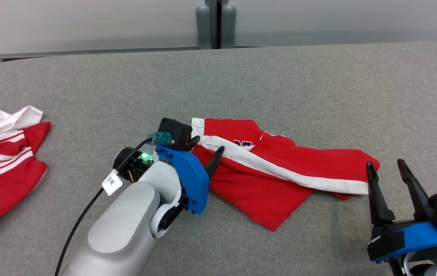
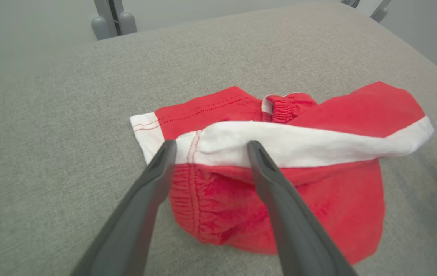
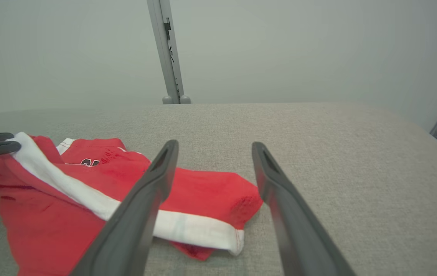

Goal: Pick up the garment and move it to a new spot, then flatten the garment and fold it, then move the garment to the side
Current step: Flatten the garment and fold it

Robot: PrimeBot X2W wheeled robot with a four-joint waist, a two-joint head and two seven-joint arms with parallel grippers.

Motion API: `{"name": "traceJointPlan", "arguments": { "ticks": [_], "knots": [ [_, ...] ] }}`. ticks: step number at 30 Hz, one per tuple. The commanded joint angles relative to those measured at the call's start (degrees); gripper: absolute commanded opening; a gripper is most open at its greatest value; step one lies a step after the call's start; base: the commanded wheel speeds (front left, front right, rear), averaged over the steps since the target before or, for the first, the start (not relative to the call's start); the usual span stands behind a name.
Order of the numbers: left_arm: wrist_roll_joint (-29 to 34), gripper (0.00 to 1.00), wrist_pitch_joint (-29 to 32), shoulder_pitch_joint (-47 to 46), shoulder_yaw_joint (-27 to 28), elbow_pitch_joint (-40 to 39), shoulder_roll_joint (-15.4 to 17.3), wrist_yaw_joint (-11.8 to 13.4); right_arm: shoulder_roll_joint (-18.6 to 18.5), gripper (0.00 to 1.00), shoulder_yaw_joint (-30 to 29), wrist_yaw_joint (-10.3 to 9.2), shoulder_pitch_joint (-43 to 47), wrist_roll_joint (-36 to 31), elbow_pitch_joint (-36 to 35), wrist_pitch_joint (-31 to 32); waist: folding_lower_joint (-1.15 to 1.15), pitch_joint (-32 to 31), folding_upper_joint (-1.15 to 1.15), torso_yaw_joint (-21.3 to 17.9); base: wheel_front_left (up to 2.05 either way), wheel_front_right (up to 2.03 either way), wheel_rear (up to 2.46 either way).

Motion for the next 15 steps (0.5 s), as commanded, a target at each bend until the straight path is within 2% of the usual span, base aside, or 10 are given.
{"name": "traceJointPlan", "arguments": {
  "ticks": [1, 4, 5, 6, 15],
  "knots": [
    [-0.3, 1.0, 0.8, -2.2, -0.3, 2.4, 0.2, -0.3, 0.0, 1.0, -0.2, 0.0, -0.8, 0.3, 0.6, -0.6, -0.01, 0.4, -0.01, -0.5, 0.0, 0.0, 0.0],
    [-0.8, 1.0, 1.5, -3.5, -1.3, 5.2, 0.3, -0.5, 0.0, 1.0, -0.4, 0.0, -1.0, 0.5, 1.4, -1.1, -0.01, 0.7, -0.01, -0.9, 0.0, 0.0, 0.0],
    [-1.0, 0.43, 1.2, -4.0, -1.5, 5.8, 0.3, -0.5, 0.0, 1.0, -0.5, 0.0, -1.0, 0.5, 1.6, -1.1, -0.01, 0.8, -0.01, -1.0, 0.0, 0.0, 0.0],
    [-1.1, 0.0, 0.9, -4.4, -1.7, 6.3, 0.4, -0.6, 0.0, 1.0, -0.6, 0.0, -1.0, 0.4, 1.7, -1.2, -0.01, 0.9, -0.01, -1.1, 0.0, 0.0, 0.0],
    [-2.1, 0.0, -1.5, -6.7, -4.1, 9.3, 0.5, -0.6, -1.3, 1.0, -0.2, 0.0, 0.3, 0.5, 7.6, -1.3, -0.01, 1.8, -0.01, -1.1, 0.0, 0.0, 0.0]
  ]
}}
